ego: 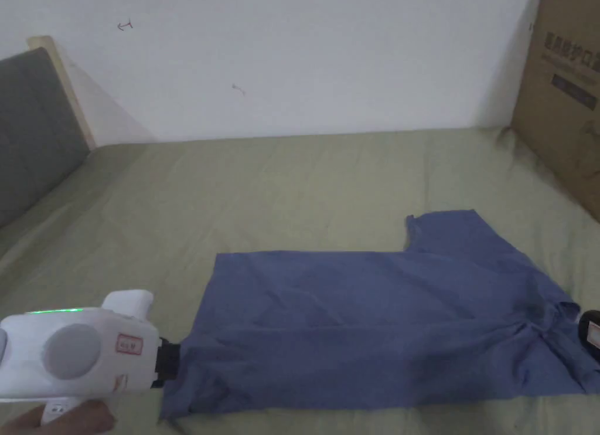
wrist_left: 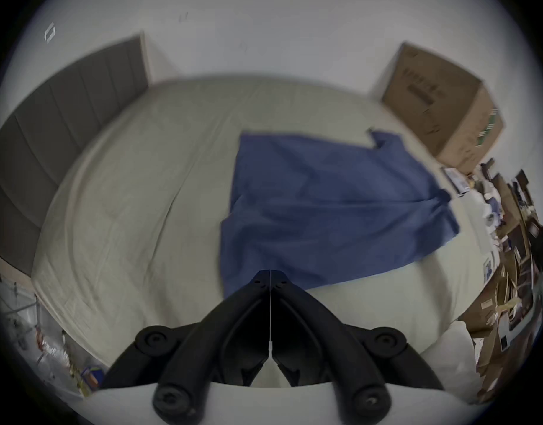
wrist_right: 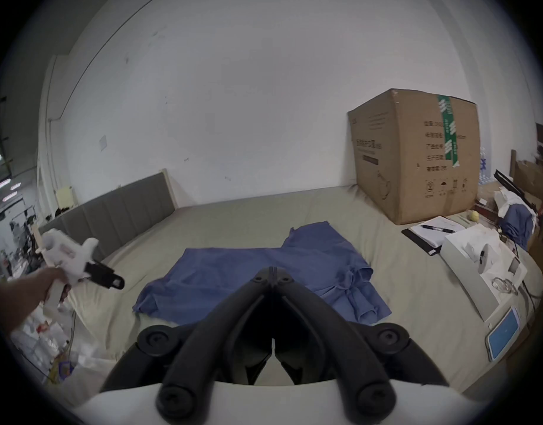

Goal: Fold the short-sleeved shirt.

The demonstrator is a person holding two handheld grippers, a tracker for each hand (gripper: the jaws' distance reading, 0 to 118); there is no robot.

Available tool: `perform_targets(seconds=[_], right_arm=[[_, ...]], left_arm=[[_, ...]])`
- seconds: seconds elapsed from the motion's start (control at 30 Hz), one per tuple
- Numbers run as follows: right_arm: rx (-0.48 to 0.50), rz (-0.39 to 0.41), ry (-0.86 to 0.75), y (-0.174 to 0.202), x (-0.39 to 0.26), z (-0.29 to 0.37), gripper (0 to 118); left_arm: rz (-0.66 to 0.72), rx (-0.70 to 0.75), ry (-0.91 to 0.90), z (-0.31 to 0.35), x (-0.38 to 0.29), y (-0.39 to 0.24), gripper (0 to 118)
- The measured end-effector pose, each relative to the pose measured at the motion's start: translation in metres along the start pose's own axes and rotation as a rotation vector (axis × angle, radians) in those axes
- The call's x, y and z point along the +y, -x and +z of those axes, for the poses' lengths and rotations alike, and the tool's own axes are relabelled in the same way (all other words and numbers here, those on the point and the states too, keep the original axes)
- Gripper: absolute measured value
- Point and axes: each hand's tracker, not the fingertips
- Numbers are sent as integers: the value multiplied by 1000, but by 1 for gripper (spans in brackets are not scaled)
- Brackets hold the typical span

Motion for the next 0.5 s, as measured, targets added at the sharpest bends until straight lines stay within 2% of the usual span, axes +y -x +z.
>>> perform_targets(seconds=[0.03,0.07,0.1,0.13,0.2,0.33,0.47,0.5], right_arm=[[13,13,13,2,-1,-3,0],[21,19,24,7,-6,-6,0],[31,20,35,9,-8,-8,0],[42,19,45,10,-10,-11,0],[61,16,77,13,-15,-17,0],[48,32,132,11,-25,-31,0],[51,18,164,8,-28,-39,0],[44,17,170,7,-28,-41,0]], left_arm=[[14,-8,14,-13,4,8,62],[38,-27,35,-29,7,16,112],[77,-43,61,-41,4,22,115],[100,-44,85,-54,3,25,112],[118,-6,82,-72,4,29,112],[111,31,224,-110,-3,29,112],[-16,145,220,-112,-3,3,111],[-53,158,202,-108,-3,-5,106]])
